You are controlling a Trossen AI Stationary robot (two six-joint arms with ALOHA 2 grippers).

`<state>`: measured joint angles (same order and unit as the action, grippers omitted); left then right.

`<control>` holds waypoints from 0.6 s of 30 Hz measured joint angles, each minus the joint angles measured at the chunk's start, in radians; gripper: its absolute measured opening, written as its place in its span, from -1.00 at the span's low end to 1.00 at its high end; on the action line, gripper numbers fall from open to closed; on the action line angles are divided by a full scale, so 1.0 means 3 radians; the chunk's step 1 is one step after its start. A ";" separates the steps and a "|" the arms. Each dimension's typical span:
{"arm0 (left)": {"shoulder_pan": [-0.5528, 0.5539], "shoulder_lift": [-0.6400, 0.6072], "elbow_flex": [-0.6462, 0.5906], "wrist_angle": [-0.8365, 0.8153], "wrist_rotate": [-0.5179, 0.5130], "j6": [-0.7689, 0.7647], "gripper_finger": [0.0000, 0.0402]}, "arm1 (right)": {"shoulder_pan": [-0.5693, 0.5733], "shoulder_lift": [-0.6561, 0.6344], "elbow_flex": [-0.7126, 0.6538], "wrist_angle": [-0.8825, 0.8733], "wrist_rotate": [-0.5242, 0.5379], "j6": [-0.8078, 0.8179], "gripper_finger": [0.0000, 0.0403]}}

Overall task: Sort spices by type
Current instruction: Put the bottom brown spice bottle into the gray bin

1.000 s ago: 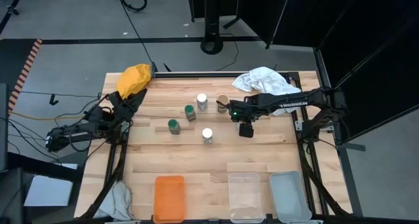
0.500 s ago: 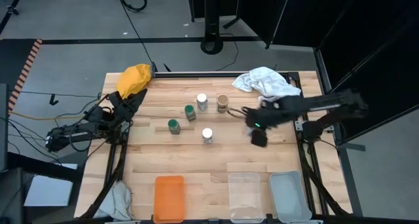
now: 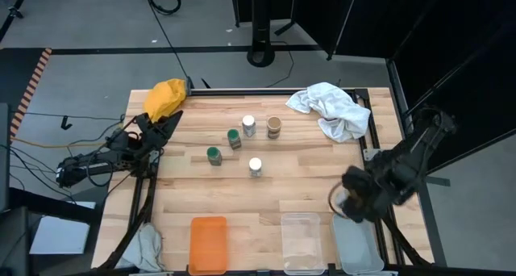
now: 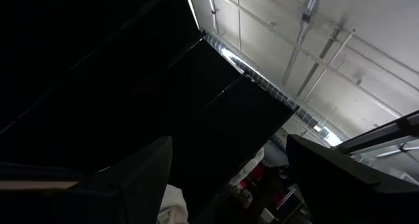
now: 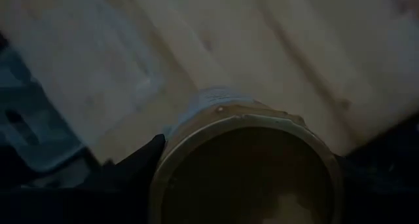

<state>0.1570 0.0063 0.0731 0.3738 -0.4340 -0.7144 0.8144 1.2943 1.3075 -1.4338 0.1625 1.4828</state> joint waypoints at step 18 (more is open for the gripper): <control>-0.0001 0.0000 0.0000 -0.0012 -0.0114 -0.0015 0.52 | 0.0691 0.0957 0.0000 0.0420 -0.0521 0.0824 0.41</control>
<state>0.1566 0.0063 0.0731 0.3702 -0.4681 -0.7189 1.0216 1.5814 1.3075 -1.3077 0.0063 1.7301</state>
